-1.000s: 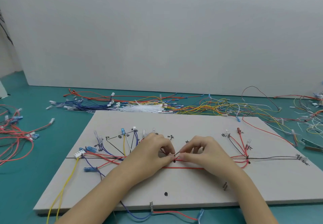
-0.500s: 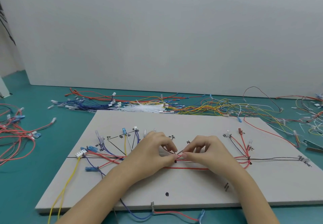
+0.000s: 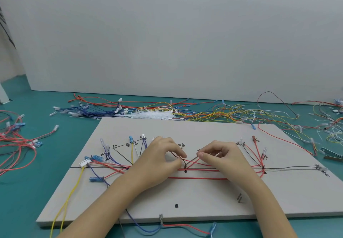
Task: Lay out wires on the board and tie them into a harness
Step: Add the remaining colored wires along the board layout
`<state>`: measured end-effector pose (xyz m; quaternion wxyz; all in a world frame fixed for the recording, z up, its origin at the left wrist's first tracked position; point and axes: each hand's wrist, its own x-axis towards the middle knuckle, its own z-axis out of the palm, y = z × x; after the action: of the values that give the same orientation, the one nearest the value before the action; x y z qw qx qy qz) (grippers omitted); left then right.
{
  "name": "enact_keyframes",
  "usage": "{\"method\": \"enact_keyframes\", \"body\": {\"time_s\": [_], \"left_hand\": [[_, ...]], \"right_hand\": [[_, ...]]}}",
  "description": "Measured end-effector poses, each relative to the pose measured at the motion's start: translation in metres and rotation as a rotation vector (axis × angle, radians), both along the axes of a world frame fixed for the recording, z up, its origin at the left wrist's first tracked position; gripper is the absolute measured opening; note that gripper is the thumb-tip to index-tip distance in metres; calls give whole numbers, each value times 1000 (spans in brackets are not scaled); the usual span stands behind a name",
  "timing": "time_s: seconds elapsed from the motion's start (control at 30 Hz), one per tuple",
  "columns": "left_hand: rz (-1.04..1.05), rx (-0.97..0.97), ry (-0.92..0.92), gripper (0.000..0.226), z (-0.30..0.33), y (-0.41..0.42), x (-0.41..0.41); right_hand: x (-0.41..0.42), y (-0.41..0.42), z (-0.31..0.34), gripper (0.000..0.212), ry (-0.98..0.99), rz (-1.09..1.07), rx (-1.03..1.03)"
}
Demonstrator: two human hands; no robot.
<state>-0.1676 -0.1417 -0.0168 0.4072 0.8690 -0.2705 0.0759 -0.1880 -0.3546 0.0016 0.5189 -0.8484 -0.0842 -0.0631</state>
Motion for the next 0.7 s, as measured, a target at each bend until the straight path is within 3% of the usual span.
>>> {"method": "enact_keyframes", "body": {"time_s": [0.1,0.33,0.47,0.7], "left_hand": [[-9,23,0,30,1,0,0],[-28,62,9,21,-3,-1,1],[-28,75,10,9,-6,-1,3],[-50,81,-8,7,-7,-2,1]], "right_hand": [[-1,1,-1,13,8,21,0],[-3,3,-4,16,90,128,-93],[-3,3,-4,17,117,126,-114],[-4,5,-4,13,123,124,-142]]}}
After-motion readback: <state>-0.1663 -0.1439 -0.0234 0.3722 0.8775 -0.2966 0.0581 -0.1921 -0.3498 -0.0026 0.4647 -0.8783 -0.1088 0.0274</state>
